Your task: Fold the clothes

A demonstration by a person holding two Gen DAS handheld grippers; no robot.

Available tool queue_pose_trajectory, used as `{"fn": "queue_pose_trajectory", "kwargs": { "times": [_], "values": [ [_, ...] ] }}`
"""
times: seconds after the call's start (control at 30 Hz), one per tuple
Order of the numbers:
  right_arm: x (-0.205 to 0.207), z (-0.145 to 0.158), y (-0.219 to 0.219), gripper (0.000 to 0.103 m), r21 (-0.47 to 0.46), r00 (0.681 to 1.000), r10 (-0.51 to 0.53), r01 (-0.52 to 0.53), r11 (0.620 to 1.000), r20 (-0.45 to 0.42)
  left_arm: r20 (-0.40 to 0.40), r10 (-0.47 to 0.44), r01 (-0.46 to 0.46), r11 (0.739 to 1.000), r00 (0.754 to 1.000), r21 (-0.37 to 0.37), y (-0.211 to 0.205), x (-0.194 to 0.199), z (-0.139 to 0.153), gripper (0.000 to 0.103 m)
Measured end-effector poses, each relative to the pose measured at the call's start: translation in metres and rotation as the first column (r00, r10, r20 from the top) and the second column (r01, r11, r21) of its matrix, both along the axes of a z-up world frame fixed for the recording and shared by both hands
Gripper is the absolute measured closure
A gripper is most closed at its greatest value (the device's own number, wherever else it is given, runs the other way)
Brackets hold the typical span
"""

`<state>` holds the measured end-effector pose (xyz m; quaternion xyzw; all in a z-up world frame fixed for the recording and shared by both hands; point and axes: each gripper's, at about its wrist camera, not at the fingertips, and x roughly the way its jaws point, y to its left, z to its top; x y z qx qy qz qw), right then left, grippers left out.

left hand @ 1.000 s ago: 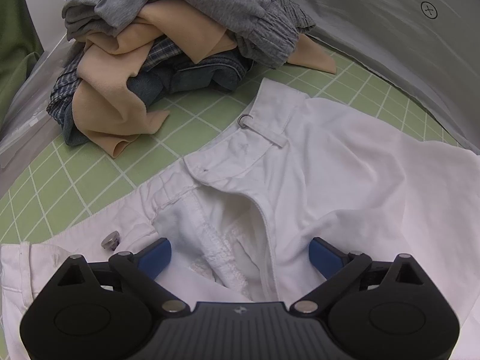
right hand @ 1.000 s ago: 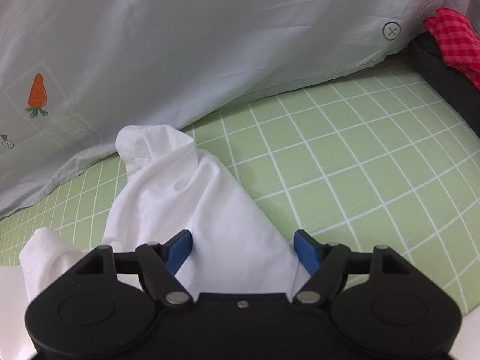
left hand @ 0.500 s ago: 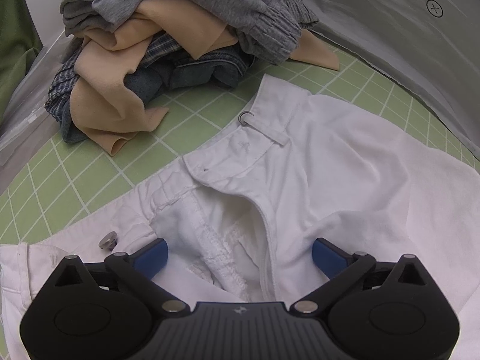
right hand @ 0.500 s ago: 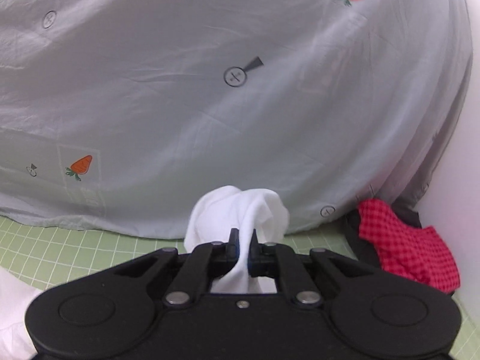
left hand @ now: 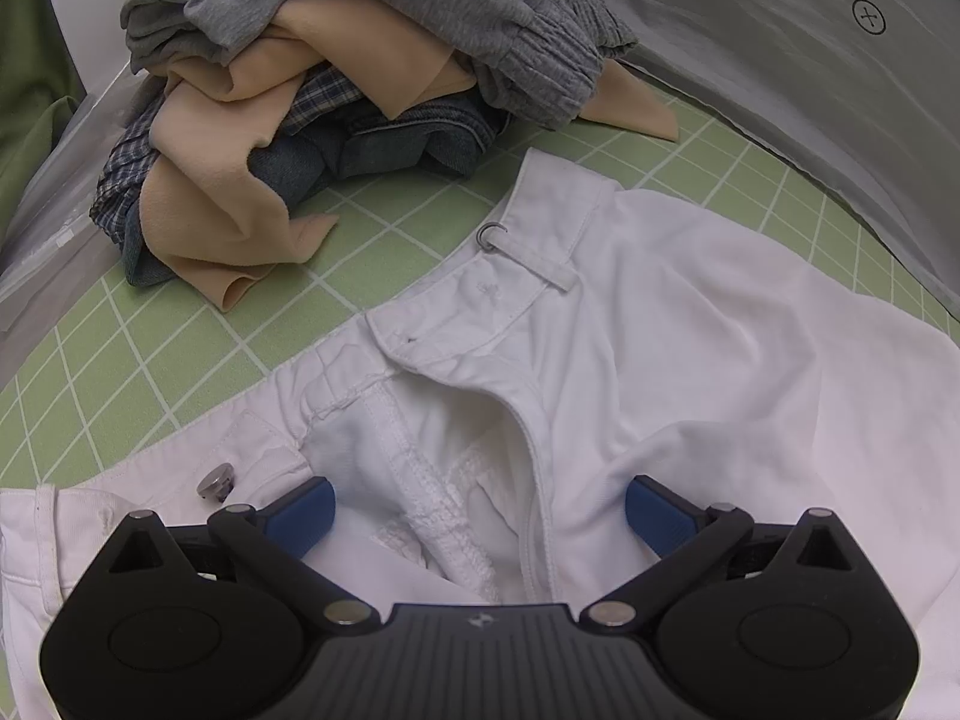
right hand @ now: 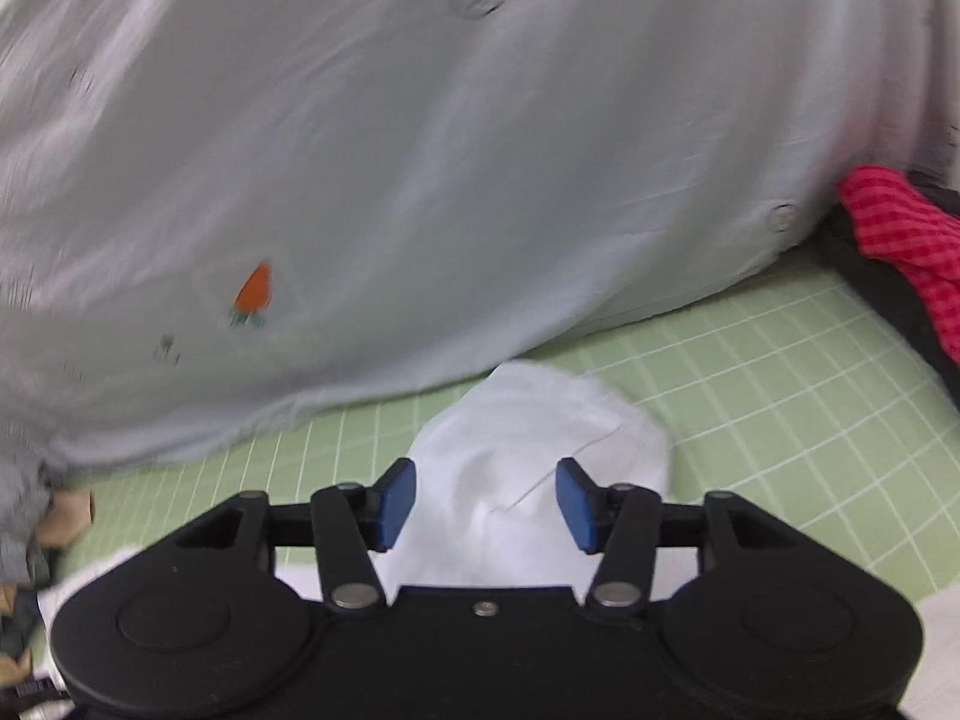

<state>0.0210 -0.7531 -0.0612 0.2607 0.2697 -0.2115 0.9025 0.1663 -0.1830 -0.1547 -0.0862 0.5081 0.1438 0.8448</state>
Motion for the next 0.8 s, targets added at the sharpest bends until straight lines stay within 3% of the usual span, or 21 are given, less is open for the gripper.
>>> {"fn": "queue_pose_trajectory", "kwargs": {
  "times": [0.07, 0.13, 0.23, 0.3, 0.43, 0.47, 0.5, 0.57, 0.7, 0.8],
  "values": [
    [-0.007, -0.004, -0.033, 0.031, 0.059, 0.994, -0.111, 0.11, 0.992, 0.014, 0.0, 0.003, -0.003, 1.0, 1.0, 0.0, 0.0, 0.0, 0.0, 0.0],
    [-0.001, -0.021, -0.06, 0.032, 0.112, 0.985, -0.159, 0.165, 0.98, -0.062, 0.0, 0.007, -0.007, 1.0, 1.0, 0.001, 0.0, 0.0, 0.0, 0.0],
    [0.024, -0.059, -0.08, 0.043, 0.209, 0.978, -0.094, 0.132, 0.969, -0.185, 0.0, 0.012, -0.012, 1.0, 1.0, 0.002, 0.0, 0.0, 0.0, 0.0],
    [0.038, -0.073, -0.082, 0.043, 0.264, 0.979, -0.052, 0.104, 0.959, -0.199, -0.004, 0.013, -0.013, 1.0, 1.0, 0.0, 0.0, 0.0, 0.0, 0.0],
    [0.055, -0.094, -0.079, 0.048, 0.267, 0.97, -0.064, 0.127, 0.955, -0.235, -0.007, 0.015, -0.015, 1.0, 1.0, -0.001, 0.0, 0.001, 0.0, 0.0],
    [0.055, -0.097, -0.079, 0.058, 0.276, 0.972, -0.064, 0.127, 0.953, -0.225, -0.007, 0.015, -0.015, 1.0, 1.0, -0.001, 0.0, 0.001, 0.0, 0.0],
    [0.055, -0.098, -0.079, 0.076, 0.288, 0.976, -0.057, 0.117, 0.95, -0.21, -0.007, 0.016, -0.016, 1.0, 1.0, 0.0, 0.0, 0.0, 0.0, 0.0],
    [0.057, -0.094, -0.079, 0.094, 0.26, 0.981, -0.022, 0.073, 0.963, -0.192, -0.007, 0.018, -0.018, 1.0, 1.0, 0.0, 0.0, 0.0, 0.0, 0.0],
    [0.041, -0.047, -0.075, 0.097, 0.052, 0.987, -0.04, 0.049, 0.997, -0.158, -0.012, 0.017, -0.017, 1.0, 1.0, -0.003, 0.001, 0.001, 0.0, 0.0],
    [0.015, 0.006, -0.075, 0.098, -0.183, 0.982, -0.156, 0.134, 0.974, -0.11, -0.01, 0.018, -0.018, 1.0, 1.0, -0.002, 0.0, 0.0, 0.0, 0.0]
  ]
}}
